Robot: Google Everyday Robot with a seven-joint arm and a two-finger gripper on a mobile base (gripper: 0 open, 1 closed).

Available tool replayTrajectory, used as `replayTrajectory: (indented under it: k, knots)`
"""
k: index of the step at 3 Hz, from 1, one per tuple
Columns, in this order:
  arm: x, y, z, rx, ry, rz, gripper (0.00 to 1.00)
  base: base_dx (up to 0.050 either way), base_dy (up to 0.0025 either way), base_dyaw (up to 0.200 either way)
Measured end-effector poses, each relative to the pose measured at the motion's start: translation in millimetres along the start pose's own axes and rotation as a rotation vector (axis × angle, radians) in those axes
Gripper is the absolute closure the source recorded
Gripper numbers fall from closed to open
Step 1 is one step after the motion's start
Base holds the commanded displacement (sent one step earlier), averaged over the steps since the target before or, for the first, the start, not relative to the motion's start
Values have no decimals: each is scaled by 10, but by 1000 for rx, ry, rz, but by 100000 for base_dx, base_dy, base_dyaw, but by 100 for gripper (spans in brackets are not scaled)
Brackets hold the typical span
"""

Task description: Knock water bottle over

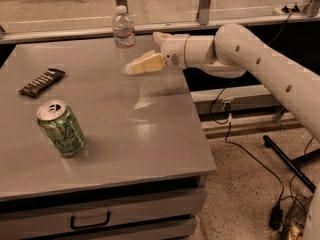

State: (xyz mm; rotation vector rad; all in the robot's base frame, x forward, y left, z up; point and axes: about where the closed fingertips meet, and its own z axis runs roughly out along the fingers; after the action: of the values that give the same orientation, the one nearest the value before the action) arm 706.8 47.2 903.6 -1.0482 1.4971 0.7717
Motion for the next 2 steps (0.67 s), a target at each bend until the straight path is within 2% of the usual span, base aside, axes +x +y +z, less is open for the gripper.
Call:
replayTrajectory:
  k: [2]
  knots:
    - [39,-212,345,-8,-30,5,0,0,0,0]
